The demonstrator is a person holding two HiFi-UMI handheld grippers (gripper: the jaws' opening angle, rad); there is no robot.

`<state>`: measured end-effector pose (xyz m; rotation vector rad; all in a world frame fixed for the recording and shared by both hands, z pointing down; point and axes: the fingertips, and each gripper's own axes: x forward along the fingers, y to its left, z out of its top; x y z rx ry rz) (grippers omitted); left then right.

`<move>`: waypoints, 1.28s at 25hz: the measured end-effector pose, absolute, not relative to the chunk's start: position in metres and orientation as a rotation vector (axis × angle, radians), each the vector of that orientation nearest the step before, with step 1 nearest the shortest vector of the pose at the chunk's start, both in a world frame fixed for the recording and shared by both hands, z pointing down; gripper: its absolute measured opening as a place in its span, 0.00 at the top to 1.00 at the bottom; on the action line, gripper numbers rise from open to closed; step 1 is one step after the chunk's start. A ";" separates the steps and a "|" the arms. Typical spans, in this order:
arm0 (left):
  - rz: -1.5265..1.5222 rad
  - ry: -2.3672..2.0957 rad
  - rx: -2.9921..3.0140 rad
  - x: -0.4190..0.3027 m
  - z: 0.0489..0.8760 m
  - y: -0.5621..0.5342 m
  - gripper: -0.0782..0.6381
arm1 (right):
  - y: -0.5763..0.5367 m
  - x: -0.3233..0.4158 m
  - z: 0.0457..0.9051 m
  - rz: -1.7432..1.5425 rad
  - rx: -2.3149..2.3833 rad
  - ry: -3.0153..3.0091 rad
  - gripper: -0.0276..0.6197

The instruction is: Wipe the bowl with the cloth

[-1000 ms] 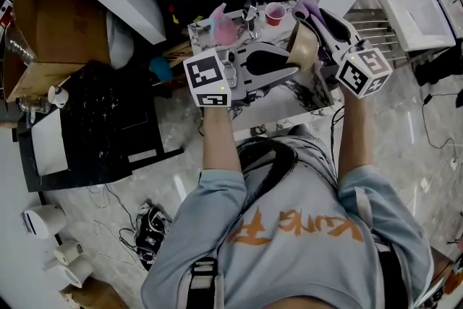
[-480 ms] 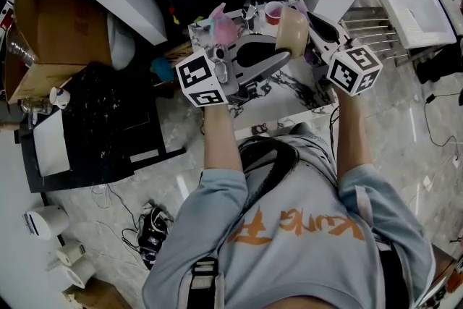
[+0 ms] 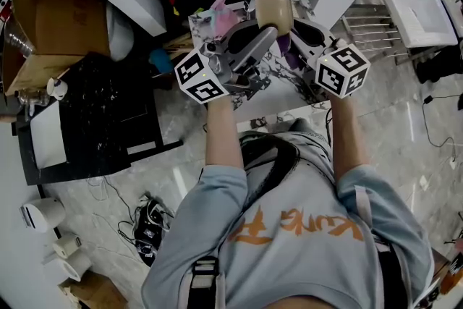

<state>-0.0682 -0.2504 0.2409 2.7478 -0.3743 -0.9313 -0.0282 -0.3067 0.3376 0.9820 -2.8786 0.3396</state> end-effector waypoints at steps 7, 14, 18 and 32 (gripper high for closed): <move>-0.973 -0.549 2.680 -0.086 0.245 -0.265 0.85 | -0.279 -0.049 0.343 0.206 0.736 -2.890 0.80; -0.884 -0.644 2.674 -0.083 0.257 -0.270 0.85 | -0.259 -0.050 0.331 0.202 0.582 -2.985 0.80; -0.895 -0.649 2.667 -0.086 0.257 -0.270 0.85 | -0.252 -0.043 0.315 0.202 0.529 -3.065 0.80; -0.786 -0.583 2.700 -0.081 0.275 -0.262 0.85 | -0.253 -0.027 0.260 0.207 0.552 -3.324 0.81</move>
